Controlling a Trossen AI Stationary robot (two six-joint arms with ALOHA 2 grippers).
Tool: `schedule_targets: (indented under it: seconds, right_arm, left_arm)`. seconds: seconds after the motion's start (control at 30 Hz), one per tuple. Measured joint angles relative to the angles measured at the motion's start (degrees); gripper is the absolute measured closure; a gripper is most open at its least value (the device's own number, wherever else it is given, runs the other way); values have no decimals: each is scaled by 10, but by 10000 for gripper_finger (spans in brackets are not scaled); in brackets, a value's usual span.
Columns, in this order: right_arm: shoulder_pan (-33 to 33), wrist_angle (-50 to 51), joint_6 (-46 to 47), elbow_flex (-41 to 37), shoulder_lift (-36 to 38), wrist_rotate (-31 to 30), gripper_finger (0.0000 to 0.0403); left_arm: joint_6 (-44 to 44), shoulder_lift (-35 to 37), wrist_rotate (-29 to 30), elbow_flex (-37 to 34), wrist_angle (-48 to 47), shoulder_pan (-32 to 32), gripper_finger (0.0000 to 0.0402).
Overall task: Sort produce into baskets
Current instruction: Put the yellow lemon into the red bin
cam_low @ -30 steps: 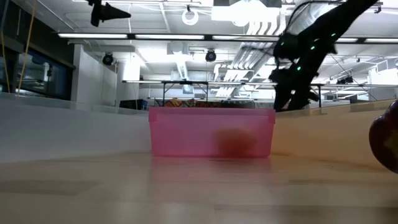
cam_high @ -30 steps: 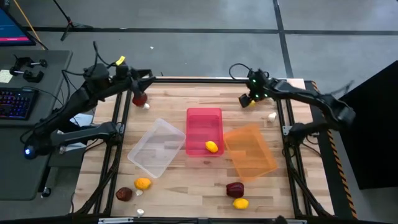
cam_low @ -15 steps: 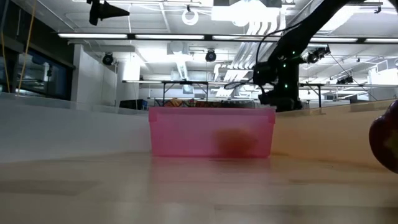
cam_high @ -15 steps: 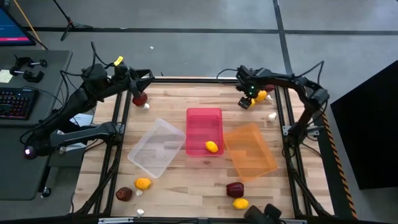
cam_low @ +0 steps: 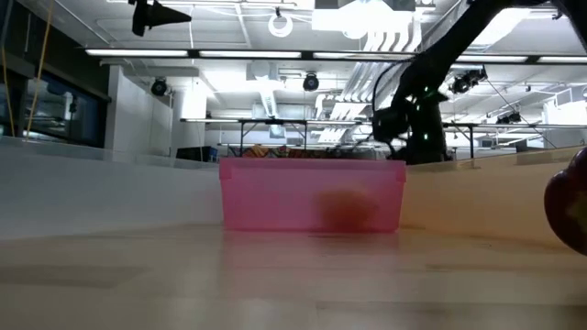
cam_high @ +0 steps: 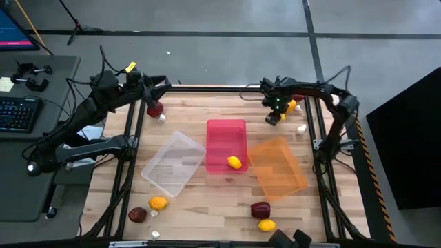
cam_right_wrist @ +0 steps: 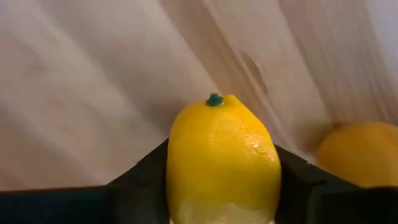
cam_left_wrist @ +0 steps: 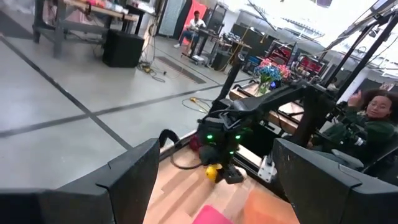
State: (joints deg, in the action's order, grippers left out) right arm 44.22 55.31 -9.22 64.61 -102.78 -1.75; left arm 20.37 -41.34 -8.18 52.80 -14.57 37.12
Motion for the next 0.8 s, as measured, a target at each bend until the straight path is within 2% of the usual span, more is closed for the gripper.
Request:
schedule_targets:
  seconds: [0.07, 0.1, 0.17, 0.27, 0.33, 0.4, 0.5, 0.67, 0.8]
  right_arm:
    - [-2, -15, 15, 3, 35, 24, 274]
    - [-4, -21, 27, 3, 53, 44, 276]
    - [-8, -37, 57, 2, 94, 93, 276]
    - [-25, -110, 126, 2, 153, 172, 276]
    - [-48, -173, 170, 2, 181, 203, 274]
    - [-79, -242, 211, 2, 198, 215, 256]
    - [-136, -310, 254, 3, 198, 215, 226]
    - [-225, -322, 289, 2, 141, 171, 214]
    - [-275, -359, 335, 2, 93, 212, 211]
  left_arm:
    - [-9, 0, 1, 0, 16, 0, 104]
    - [-10, 0, 1, 0, 26, 0, 104]
    - [-10, 0, 2, 0, 54, 1, 104]
    - [-19, 0, 3, 0, 93, 5, 104]
    - [-23, 1, 3, 0, 103, 5, 104]
    - [-25, 1, 3, 0, 100, 5, 104]
    - [-13, 1, -2, 0, 93, 5, 104]
    - [-11, 1, -9, 0, 91, 5, 104]
    - [-10, 1, -9, 0, 84, 4, 104]
